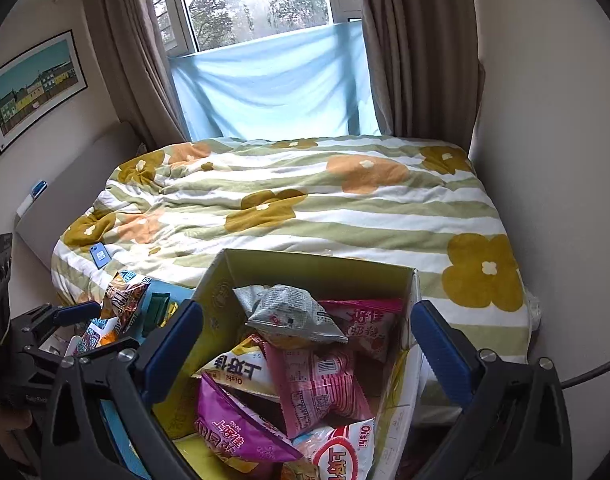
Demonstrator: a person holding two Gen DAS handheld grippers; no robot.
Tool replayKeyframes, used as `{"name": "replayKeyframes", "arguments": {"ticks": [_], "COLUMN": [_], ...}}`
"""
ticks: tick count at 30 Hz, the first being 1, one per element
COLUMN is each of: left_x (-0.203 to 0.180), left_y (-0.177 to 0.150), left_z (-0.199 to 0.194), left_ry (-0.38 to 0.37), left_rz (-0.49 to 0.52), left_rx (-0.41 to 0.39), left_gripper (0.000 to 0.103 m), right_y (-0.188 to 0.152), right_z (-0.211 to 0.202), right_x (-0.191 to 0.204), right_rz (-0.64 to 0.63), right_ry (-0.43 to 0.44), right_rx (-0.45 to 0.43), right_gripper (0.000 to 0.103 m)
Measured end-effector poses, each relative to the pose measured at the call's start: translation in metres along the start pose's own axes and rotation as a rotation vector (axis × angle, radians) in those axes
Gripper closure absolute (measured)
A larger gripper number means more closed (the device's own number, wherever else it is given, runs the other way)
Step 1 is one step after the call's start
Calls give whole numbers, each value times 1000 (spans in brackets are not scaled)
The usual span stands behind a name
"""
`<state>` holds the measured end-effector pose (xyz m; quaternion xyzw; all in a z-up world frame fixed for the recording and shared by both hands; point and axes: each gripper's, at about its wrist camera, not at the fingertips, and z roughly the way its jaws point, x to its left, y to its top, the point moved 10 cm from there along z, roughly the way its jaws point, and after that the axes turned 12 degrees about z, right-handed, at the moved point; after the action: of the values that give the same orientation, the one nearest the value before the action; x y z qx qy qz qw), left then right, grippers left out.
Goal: Organize snacks
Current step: 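Move both tools back over the remaining snacks on the table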
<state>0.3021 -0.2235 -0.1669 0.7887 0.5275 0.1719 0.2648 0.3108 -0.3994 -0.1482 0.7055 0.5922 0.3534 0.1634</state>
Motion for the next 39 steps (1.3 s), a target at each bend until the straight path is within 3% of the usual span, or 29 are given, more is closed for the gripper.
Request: {"name": "replayKeyframes", "arguments": {"ticks": [9, 17, 23, 26, 30, 39], "left_x": [66, 164, 220, 235, 241, 206], "left_y": [-24, -64, -98, -115, -136, -176], "left_z": [-51, -87, -92, -83, -63, 8], "left_ry": [54, 82, 50, 0, -55, -192], "left_rz": [-24, -61, -70, -46, 82, 623], "left_rx": [-50, -28, 4, 27, 64, 159], "left_gripper": [3, 3, 3, 3, 3, 3], "right_y": [-13, -39, -63, -80, -109, -187], "right_z": [-26, -37, -34, -25, -12, 37], "right_x": [60, 132, 186, 210, 232, 239], "right_rz": [-29, -35, 14, 23, 40, 137], "right_ry": [69, 45, 55, 37, 1, -103], "right_rx": [-36, -72, -111, -117, -108, 10], "right_gripper": [0, 0, 0, 0, 0, 0]}}
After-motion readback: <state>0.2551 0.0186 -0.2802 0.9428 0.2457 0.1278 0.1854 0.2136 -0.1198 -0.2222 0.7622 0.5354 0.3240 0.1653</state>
